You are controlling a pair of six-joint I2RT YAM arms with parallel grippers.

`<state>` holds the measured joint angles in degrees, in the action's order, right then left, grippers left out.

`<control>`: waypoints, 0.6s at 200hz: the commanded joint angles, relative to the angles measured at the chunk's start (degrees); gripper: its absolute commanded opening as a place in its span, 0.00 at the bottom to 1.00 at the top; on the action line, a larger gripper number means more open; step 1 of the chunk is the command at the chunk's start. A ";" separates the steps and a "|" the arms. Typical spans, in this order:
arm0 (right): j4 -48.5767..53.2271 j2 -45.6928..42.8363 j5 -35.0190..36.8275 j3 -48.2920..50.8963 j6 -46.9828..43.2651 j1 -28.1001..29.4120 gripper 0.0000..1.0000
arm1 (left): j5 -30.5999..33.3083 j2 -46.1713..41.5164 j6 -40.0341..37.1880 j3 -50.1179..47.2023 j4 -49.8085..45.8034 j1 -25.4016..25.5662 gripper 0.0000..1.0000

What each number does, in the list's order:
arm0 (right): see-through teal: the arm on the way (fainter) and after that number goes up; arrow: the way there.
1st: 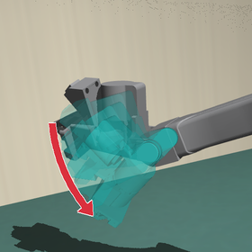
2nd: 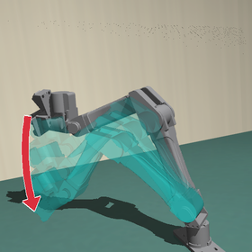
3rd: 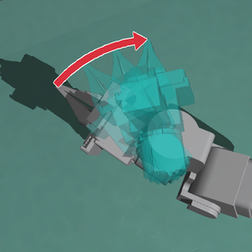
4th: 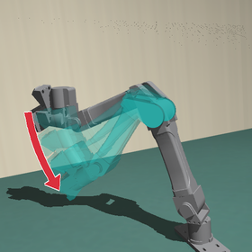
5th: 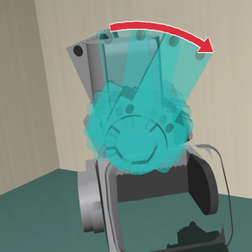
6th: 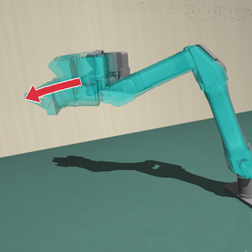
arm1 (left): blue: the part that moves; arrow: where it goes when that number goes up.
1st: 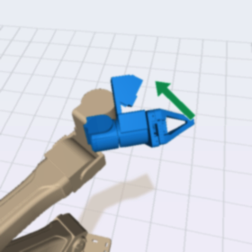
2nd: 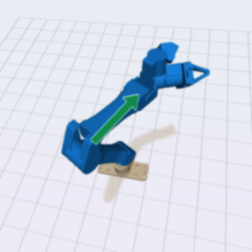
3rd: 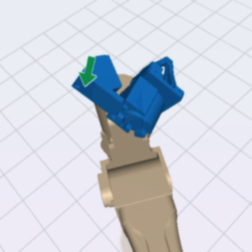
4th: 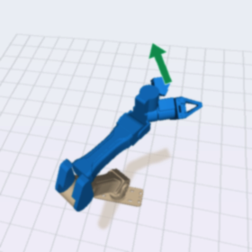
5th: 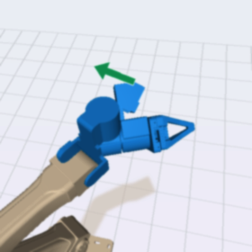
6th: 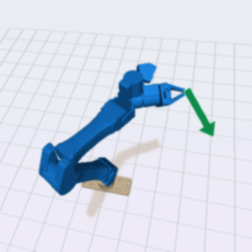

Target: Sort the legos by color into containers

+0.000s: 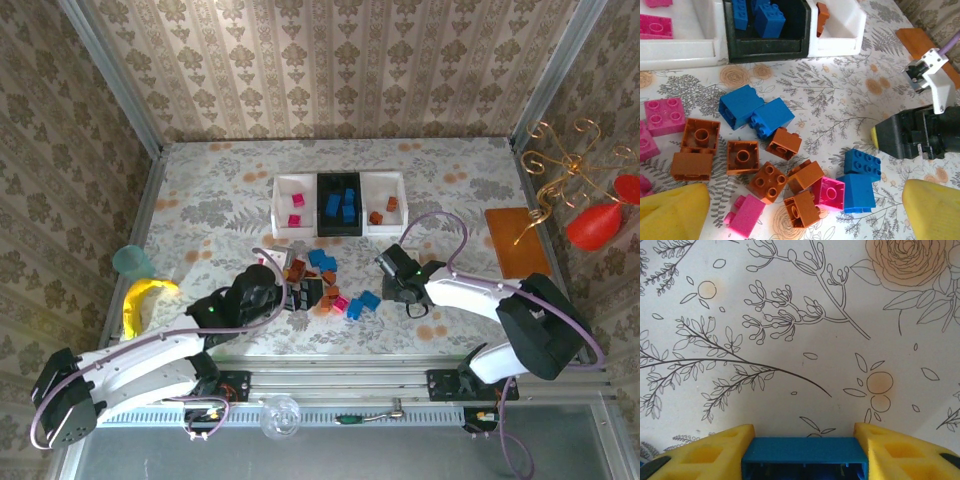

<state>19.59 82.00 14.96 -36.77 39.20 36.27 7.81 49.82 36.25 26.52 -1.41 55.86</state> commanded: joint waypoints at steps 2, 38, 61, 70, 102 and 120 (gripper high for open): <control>0.18 -4.20 -1.92 -3.51 -2.05 0.47 0.47 | 2.56 -2.04 -0.56 -0.51 -2.67 0.18 1.00; -0.70 -3.71 -3.59 -14.96 -7.67 -0.14 0.44 | 4.66 -5.09 -0.56 -0.77 -6.63 0.06 1.00; -2.83 4.23 -4.50 -24.26 -10.63 -0.21 0.44 | 5.49 -5.89 -0.29 -0.85 -9.00 0.39 1.00; -3.47 8.00 -4.17 -28.09 -11.36 -0.45 0.44 | 5.76 -6.04 0.27 -0.86 -9.84 0.52 1.00; -2.84 21.66 -4.24 -42.61 -10.87 -2.70 0.44 | 5.83 -6.84 1.43 -1.12 -11.50 1.18 1.00; -1.80 27.93 -4.32 -49.32 -9.40 -3.65 0.44 | 5.91 -7.27 1.46 -0.87 -12.50 1.88 1.00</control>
<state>15.68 103.20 10.81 -78.96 29.69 34.24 12.34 43.83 36.51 25.96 -11.22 56.75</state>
